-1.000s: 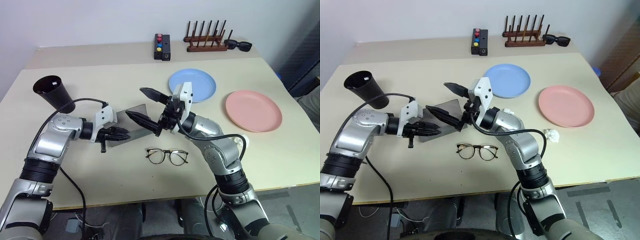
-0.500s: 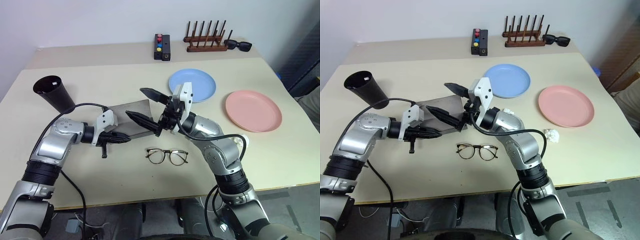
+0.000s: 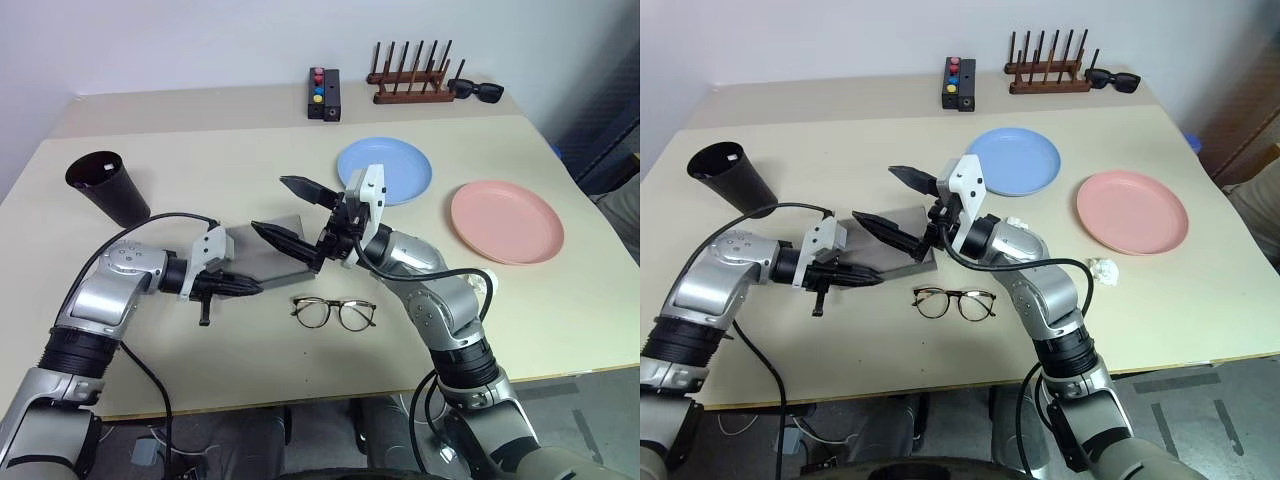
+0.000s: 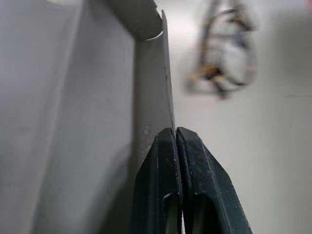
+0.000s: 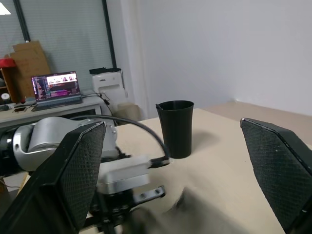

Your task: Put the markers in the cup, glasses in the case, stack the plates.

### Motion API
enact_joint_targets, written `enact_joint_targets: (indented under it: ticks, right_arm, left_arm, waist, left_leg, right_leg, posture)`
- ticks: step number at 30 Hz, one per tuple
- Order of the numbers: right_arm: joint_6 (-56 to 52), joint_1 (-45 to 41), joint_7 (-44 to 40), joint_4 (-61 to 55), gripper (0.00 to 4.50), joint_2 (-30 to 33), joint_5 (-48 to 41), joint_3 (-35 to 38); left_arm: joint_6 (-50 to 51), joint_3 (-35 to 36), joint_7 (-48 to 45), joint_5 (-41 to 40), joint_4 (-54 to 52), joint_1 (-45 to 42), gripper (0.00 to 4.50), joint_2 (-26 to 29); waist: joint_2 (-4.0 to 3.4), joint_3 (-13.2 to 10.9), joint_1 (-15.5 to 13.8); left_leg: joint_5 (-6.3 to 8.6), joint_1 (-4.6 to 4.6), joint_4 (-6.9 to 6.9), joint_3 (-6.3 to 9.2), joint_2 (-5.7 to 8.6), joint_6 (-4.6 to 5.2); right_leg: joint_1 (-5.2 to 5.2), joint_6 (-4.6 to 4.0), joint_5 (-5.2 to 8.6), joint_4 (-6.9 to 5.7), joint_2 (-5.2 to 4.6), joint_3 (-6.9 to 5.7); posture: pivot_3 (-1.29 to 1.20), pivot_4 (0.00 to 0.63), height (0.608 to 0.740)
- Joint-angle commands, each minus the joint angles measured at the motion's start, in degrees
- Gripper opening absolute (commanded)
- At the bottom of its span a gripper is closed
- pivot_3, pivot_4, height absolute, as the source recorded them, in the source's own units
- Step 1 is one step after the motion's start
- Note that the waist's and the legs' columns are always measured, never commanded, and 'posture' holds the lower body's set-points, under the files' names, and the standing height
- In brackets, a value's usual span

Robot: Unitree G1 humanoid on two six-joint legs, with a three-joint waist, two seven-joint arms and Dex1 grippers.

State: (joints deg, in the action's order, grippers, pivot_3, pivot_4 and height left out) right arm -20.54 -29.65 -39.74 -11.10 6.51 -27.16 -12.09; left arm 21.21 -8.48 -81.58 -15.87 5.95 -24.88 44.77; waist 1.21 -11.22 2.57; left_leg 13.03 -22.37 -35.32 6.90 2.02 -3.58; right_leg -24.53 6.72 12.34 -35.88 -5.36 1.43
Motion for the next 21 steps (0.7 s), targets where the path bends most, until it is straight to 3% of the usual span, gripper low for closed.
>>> enact_joint_targets:
  ticks: [1,10,11,12,14,21]
  right_arm:
    - [0.8,-0.5,-0.1,-2.3,4.5,-0.3,-0.1,0.2]
    - [0.9,-0.6,0.0,-2.2,4.5,-0.2,0.0,0.4]
    - [0.9,-0.6,0.0,-2.2,4.5,-0.2,0.0,0.4]
    - [1.0,-0.6,0.0,-2.2,4.5,-0.1,0.0,0.4]
    - [1.0,-0.6,0.0,-2.2,4.5,0.0,0.1,0.5]
    - [0.2,-0.8,-5.2,-3.6,4.5,9.9,2.5,1.2]
  left_arm:
    - [1.0,0.4,-0.7,-1.4,-1.7,-0.8,0.02,0.7]
    - [0.3,-0.6,0.9,0.4,1.0,-2.2,0.02,-0.9]
    - [0.1,-0.5,1.2,0.5,1.1,-2.3,0.55,-1.0]
    - [-0.2,-0.1,1.7,0.4,1.3,-2.5,0.79,-1.2]
    - [-0.5,0.7,2.6,-0.1,1.8,-3.0,0.79,-1.7]
    - [-0.4,9.7,8.8,-5.6,1.2,-4.8,0.79,-3.9]
  waist:
    - [0.0,0.0,0.0]
    - [0.0,0.0,0.0]
    - [0.0,0.0,-0.1]
    - [0.0,0.0,-0.1]
    - [0.0,0.0,0.0]
    - [0.01,0.0,-0.1]
  left_leg:
    - [0.0,0.0,0.0,0.0,0.0,0.0]
    - [0.0,0.0,-0.01,0.0,0.0,0.0]
    - [0.0,0.0,-0.01,0.0,0.0,0.0]
    - [0.0,0.0,-0.01,0.0,0.0,0.0]
    - [0.0,0.0,-0.01,0.0,0.0,0.0]
    - [0.0,-0.02,-0.02,0.0,0.01,0.0]
  right_leg:
    - [0.0,0.0,0.0,0.0,0.0,0.0]
    - [0.0,0.0,0.01,0.0,0.0,0.0]
    - [0.0,0.0,0.01,0.0,0.0,0.0]
    - [0.0,0.0,0.01,0.0,0.0,0.0]
    - [0.0,0.0,0.0,0.0,0.0,0.0]
    - [0.0,0.01,0.0,0.04,-0.01,0.0]
  posture:
    - [0.0,0.15,0.739]
    - [0.0,0.15,0.739]
    - [0.0,0.15,0.739]
    - [0.0,0.15,0.739]
    - [0.0,0.15,0.739]
    - [0.0,0.15,0.739]
